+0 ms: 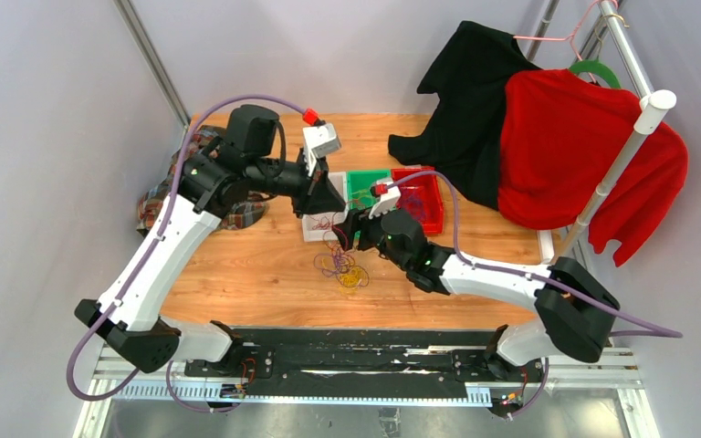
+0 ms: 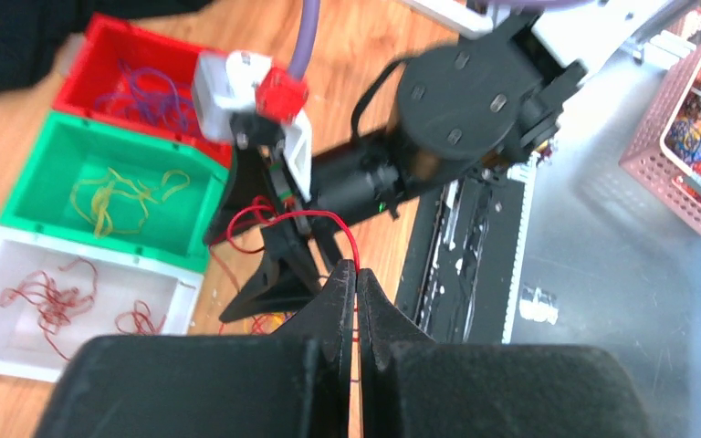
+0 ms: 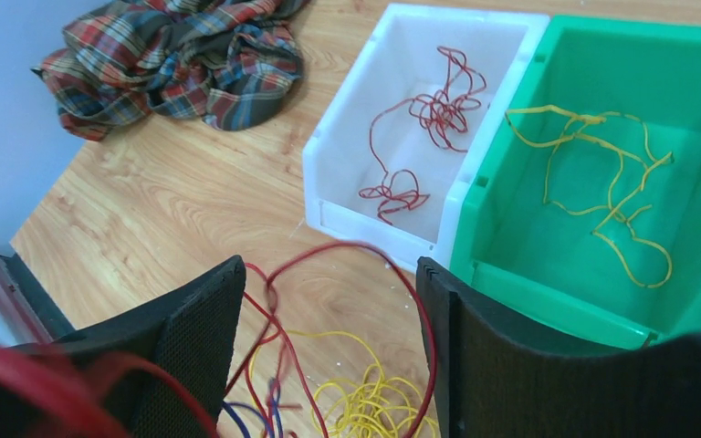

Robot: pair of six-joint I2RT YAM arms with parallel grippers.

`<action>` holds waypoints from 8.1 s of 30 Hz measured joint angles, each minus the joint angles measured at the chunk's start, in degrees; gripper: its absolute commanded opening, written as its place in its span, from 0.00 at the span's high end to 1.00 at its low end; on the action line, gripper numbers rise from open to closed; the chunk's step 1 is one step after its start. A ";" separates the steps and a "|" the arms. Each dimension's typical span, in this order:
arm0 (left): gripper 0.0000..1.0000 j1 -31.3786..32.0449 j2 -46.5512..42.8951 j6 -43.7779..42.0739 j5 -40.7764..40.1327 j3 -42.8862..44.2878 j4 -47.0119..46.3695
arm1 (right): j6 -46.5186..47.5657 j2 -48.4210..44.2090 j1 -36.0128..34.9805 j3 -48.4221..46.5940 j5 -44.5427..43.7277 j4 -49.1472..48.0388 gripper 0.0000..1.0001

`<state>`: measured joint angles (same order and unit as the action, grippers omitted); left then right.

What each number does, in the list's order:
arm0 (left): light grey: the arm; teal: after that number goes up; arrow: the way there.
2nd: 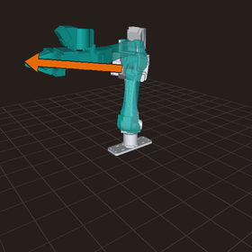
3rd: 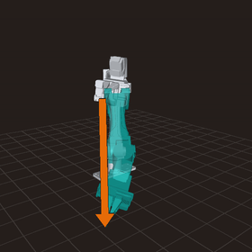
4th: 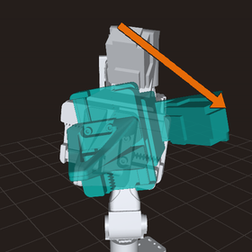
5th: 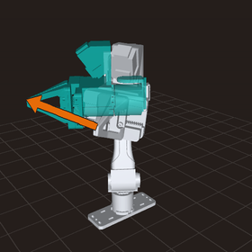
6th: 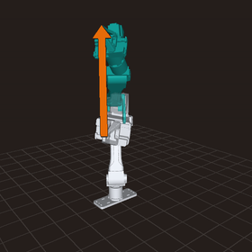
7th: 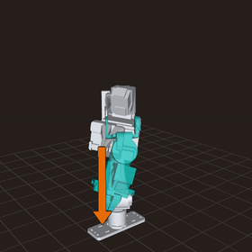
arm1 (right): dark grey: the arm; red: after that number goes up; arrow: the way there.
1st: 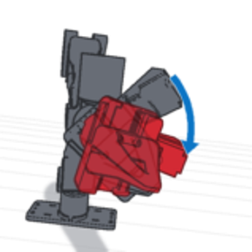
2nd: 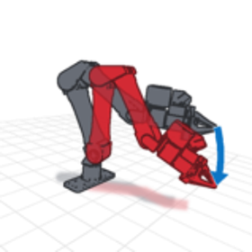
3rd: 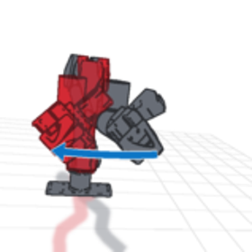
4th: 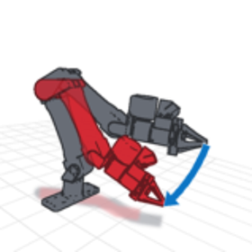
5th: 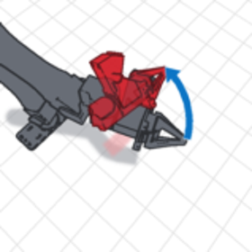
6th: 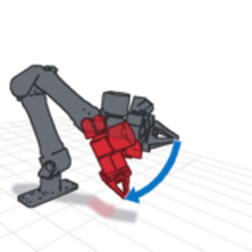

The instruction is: Untangle the cables

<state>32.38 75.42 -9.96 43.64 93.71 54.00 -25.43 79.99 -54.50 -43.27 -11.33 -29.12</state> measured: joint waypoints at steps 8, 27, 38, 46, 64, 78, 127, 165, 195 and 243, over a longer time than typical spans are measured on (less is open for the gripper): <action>1.00 0.02 0.09 0.20 -2.29 13.33 0.13 | -3.48 4.83 -2.01 4.72 -0.94 -3.87 0.37; 1.00 0.02 3.56 -8.90 -15.98 40.28 -1.11 | -7.93 11.34 -4.00 10.88 -2.93 -7.02 0.44; 1.00 0.04 -1.11 -10.99 -24.17 36.48 -15.87 | -8.17 10.27 -5.16 13.07 -4.44 -7.48 0.39; 1.00 0.04 -2.80 -11.28 -27.32 35.01 -26.84 | -8.11 8.46 -5.62 13.33 -5.05 -7.41 0.38; 1.00 0.04 -1.81 -17.38 -31.67 33.53 -39.78 | -7.10 5.35 -6.62 14.64 -5.86 -6.03 0.35; 1.00 0.04 -10.25 -20.52 -35.12 0.35 -41.18 | -6.03 0.59 -6.62 14.64 -8.13 -2.95 0.36; 0.99 -1.55 -0.13 -39.78 -36.57 -17.38 -51.30 | -6.03 -4.04 -6.56 19.12 -11.23 -1.70 0.38; 1.00 -1.49 5.97 -43.76 -53.83 -38.14 -41.42 | -1.92 -16.96 4.46 18.36 -9.60 7.65 0.35; 0.02 -4.52 22.51 -27.02 -38.53 -7.50 -23.85 | -1.97 -0.61 6.29 12.28 -4.90 5.40 0.39; 0.36 -1.38 8.87 1.25 -18.05 -31.56 -18.51 | 15.74 23.85 15.63 -22.84 1.68 20.48 0.34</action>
<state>31.00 84.29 -8.71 25.58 62.15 35.48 -9.69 103.83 -38.87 -66.11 -9.65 -8.64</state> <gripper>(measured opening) 0.681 0.620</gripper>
